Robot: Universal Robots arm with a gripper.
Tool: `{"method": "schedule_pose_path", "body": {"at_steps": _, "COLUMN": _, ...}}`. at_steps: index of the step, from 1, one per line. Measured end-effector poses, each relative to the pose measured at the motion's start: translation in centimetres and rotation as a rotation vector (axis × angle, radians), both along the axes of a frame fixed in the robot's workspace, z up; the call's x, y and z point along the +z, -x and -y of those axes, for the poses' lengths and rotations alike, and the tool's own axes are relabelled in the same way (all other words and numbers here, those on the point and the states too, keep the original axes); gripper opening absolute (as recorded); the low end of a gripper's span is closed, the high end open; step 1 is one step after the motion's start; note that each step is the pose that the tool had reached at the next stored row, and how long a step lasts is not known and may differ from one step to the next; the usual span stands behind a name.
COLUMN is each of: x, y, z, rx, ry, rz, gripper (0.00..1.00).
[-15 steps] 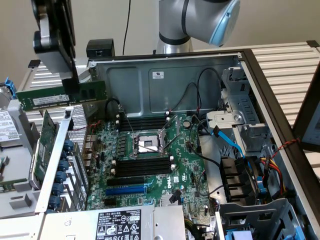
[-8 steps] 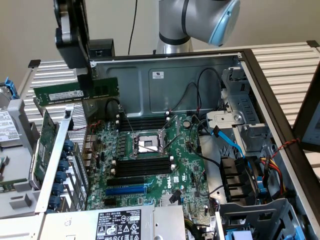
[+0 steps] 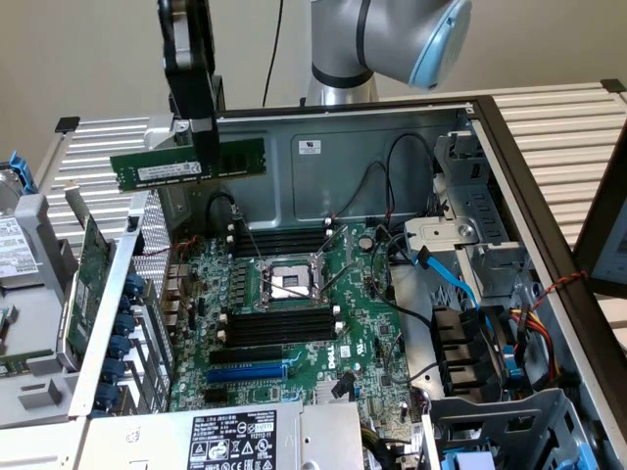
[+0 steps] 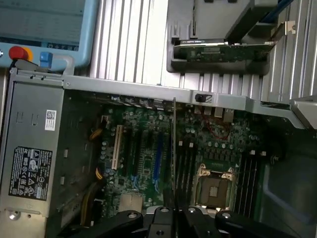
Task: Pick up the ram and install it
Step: 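Pick up the ram and move it above insertion slot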
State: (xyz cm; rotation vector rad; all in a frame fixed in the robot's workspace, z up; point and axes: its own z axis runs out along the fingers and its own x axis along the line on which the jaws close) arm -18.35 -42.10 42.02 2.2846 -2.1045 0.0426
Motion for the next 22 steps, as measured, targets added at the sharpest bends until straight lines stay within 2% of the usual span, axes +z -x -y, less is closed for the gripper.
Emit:
{"method": "schedule_pose_path", "body": {"at_steps": 9, "x": -0.23, "y": -2.7, "z": -1.01, "rx": 0.0, "ry": 0.0, "rz": 0.0074, "gripper": 0.13}}
{"method": "schedule_pose_path", "body": {"at_steps": 13, "x": -0.4, "y": -3.8, "z": -1.68, "rx": 0.0, "ry": -0.0001, "rz": 0.0086, "gripper": 0.13}}
{"method": "schedule_pose_path", "body": {"at_steps": 17, "x": -0.56, "y": -4.5, "z": -2.49, "rx": 0.0, "ry": 0.0, "rz": 0.0093, "gripper": 0.13}}
{"method": "schedule_pose_path", "body": {"at_steps": 22, "x": -0.78, "y": -4.9, "z": -3.96, "rx": 0.0, "ry": -0.0001, "rz": 0.011, "gripper": 0.13}}
